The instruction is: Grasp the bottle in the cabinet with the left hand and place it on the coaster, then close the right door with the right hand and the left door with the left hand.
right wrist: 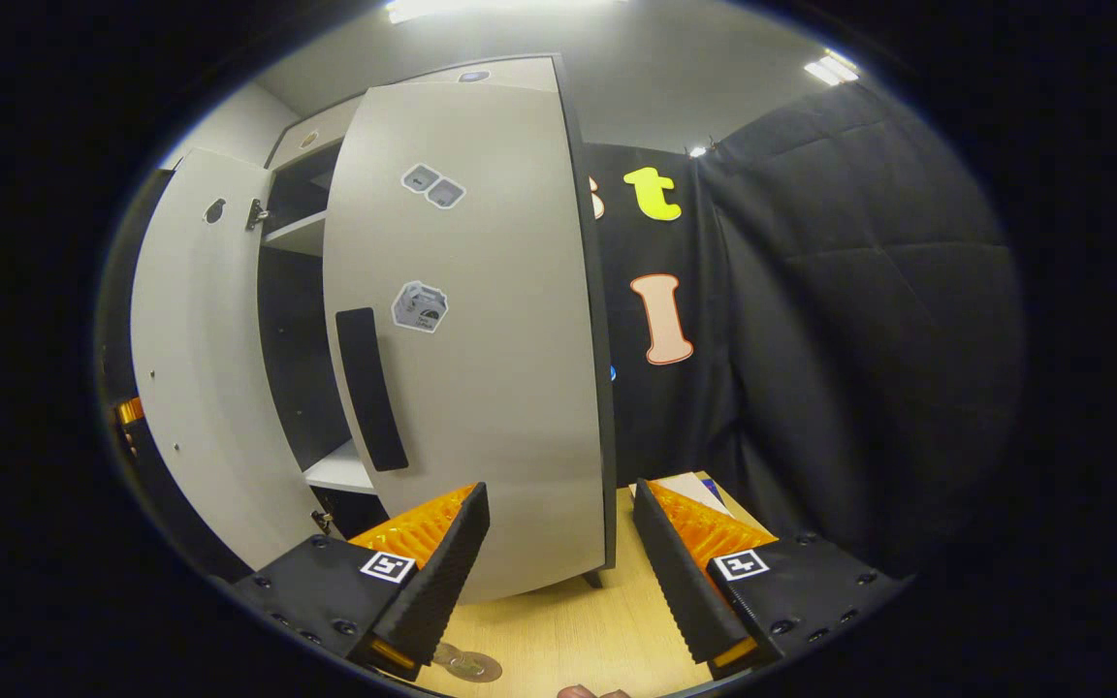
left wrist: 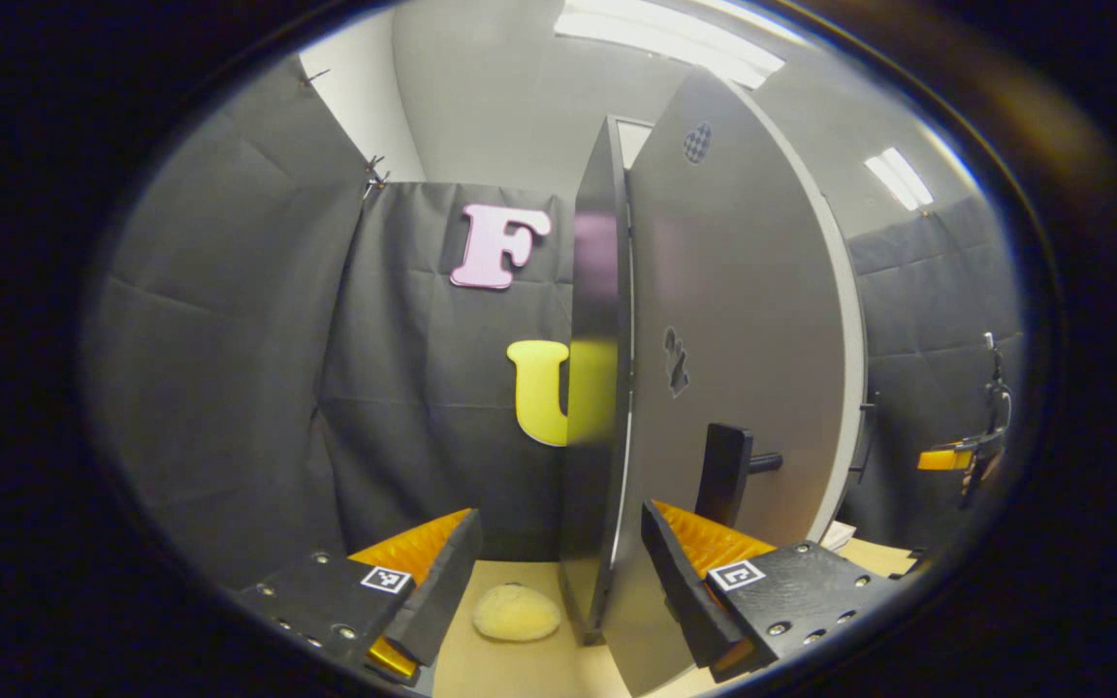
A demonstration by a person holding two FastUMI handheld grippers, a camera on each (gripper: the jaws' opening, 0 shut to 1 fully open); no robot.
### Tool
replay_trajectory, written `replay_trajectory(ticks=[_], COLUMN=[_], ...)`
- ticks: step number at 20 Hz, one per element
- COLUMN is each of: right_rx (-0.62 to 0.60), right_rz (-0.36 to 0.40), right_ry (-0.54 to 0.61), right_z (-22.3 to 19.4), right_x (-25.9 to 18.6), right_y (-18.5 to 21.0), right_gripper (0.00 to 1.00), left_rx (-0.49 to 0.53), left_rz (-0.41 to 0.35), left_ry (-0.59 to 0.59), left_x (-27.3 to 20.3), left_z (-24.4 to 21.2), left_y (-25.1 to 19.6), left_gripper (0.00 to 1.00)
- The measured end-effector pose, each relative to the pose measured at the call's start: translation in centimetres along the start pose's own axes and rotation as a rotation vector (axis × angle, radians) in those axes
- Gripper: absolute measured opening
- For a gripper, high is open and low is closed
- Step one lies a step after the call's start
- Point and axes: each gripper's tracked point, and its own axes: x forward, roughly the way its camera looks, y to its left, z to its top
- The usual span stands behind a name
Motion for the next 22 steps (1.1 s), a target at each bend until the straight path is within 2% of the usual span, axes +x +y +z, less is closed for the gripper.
replay_trajectory(ticks=[3, 4, 9, 13, 16, 18, 21, 22], right_rx=[0.0, 0.002, 0.016, -0.005, -0.014, -0.012, -0.001, 0.0], right_rz=[-0.013, -0.015, -0.008, 0.004, 0.015, 0.018, 0.022, 0.025], right_ry=[0.006, 0.008, 0.026, 0.032, 0.04, 0.041, 0.044, 0.042], right_z=[-0.2, -0.3, -0.7, -0.3, 0.0, 0.3, 0.4, 0.4], right_x=[0.1, 0.1, 0.8, 1.4, 2.0, 2.3, 2.8, 3.0], right_y=[-0.5, -0.6, -1.1, -2.4, -3.4, -4.0, -4.7, -4.8], right_gripper=[0.96, 0.92, 0.96, 0.96, 0.96, 0.96, 0.96, 0.96], left_rx=[0.025, 0.047, 0.038, 0.034, 0.022, 0.005, -0.06, -0.083], left_rz=[0.008, 0.008, -0.018, 0.03, 0.063, 0.057, 0.031, 0.055], left_ry=[0.009, 0.01, 0.026, 0.03, 0.033, 0.034, 0.017, 0.008], left_x=[0.2, 0.2, 1.0, 2.4, 3.6, 4.4, 5.6, 5.9], left_z=[0.3, 0.5, 0.1, 0.1, 0.0, -0.6, -1.6, -1.7], left_y=[-0.7, -1.2, -7.0, -10.7, -13.3, -15.6, -20.0, -20.4], left_gripper=[0.94, 0.94, 0.94, 0.94, 0.94, 0.94, 0.94, 0.94])
